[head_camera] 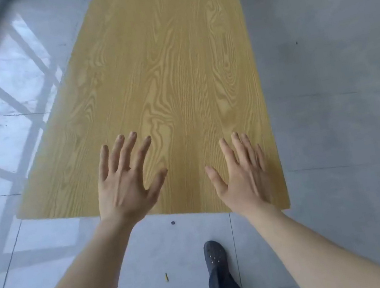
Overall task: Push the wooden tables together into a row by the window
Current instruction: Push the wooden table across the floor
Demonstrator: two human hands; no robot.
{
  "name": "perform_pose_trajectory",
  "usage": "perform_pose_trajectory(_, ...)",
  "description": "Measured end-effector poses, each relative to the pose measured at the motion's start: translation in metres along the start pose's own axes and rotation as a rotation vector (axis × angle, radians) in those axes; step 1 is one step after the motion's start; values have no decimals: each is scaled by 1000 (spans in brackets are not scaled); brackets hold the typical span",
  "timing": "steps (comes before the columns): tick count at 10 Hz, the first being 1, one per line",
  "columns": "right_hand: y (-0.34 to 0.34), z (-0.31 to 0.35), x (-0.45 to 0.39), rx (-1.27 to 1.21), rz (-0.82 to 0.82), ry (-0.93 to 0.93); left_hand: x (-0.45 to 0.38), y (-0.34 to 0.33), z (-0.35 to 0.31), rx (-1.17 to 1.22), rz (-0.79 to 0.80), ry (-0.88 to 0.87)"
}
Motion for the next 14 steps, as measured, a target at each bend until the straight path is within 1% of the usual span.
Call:
perform_pose_trajectory(1, -29, -3, 21, 29, 37, -32, 13, -27, 1, -21, 50, -35)
perform_pose_trajectory(2, -38, -4, 28, 80, 5, -32, 24, -51, 4, -12, 95, -68)
perform_pose_trajectory(3, -33, -6, 25, 85, -58, -27, 22, -60, 10, 16, 104, -60)
perform_pose_trajectory(5, -27, -2, 22, 90, -135, -8, 17, -57, 10, -4, 58, -52)
perform_pose_trajectory(7, -23, -3, 13, 83, -175, 5, 9, -58, 8, -17, 42, -51)
perform_pose_trajectory(14, -25, -15, -40, 111, -157, 18, -40, -71, 7, -20, 36, -44)
Point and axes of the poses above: each hand's wrist, its own x-axis away from the middle knuckle, its own y-axis out of the back of the hand, z = x × y, the point moved 10 cm from there along -x, towards the middle knuckle, and after that the axes turned 5 degrees about -x, right-handed, at the moved point
